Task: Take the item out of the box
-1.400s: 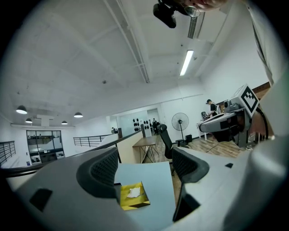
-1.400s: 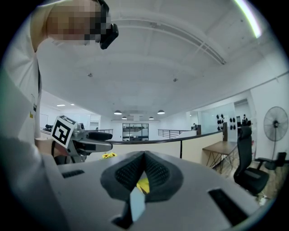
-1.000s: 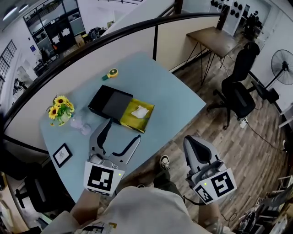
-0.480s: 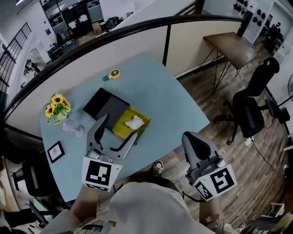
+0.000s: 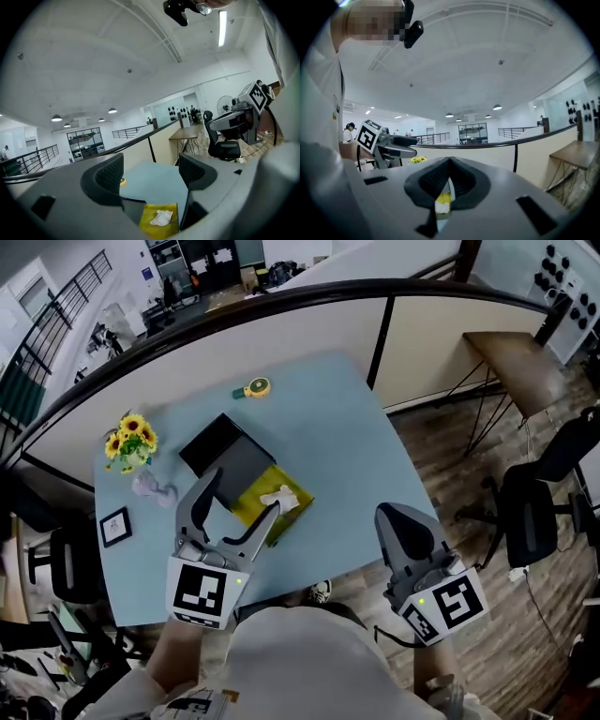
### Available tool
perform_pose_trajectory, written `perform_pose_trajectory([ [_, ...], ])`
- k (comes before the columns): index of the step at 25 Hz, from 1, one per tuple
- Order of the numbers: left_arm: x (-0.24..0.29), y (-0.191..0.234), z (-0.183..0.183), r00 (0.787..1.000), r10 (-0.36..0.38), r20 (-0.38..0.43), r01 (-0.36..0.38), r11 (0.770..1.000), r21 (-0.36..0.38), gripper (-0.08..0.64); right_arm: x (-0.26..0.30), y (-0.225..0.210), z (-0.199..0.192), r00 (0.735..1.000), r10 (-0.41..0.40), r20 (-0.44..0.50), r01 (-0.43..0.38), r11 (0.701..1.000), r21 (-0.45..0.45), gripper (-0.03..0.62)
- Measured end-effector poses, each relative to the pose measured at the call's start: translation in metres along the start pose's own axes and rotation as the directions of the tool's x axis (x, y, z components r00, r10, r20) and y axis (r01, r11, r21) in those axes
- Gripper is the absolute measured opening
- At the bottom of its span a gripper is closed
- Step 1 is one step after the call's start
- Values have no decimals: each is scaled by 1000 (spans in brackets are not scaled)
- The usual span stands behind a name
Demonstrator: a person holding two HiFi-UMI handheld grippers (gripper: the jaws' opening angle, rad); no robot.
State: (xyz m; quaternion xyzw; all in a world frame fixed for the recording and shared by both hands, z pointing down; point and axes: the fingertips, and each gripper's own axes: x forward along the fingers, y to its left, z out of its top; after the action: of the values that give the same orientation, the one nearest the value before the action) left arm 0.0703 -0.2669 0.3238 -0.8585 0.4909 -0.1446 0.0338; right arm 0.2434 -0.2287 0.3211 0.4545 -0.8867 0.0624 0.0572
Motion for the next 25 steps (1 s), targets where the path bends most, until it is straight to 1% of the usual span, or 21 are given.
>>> perform_pose_trajectory([
  [7,5,5,-14,997,48,-53,-48,999,5,371,24,-16,-11,998,63,-15,-62,998,14,3],
  [11,1,12,-27,994,60,-95,-60,998,1,370,37,-19,-17,996,79,-39,-79,997,6,3],
  [15,-5,21,-34,993,62,-100,-62,998,1,371,47,-14,-15,995,84,-54,-85,996,-10,3],
  [18,-8,28,-36,993,47,-109,-47,999,1,371,53,-3,-10,995,84,-51,-85,996,-4,3],
  [22,-10,32,-41,992,8,-124,-8,1000,4,370,60,9,-10,995,83,-63,-83,997,1,3],
  [25,-4,34,-58,986,-28,-162,31,999,11,371,67,13,-20,994,71,-85,-70,997,13,3],
])
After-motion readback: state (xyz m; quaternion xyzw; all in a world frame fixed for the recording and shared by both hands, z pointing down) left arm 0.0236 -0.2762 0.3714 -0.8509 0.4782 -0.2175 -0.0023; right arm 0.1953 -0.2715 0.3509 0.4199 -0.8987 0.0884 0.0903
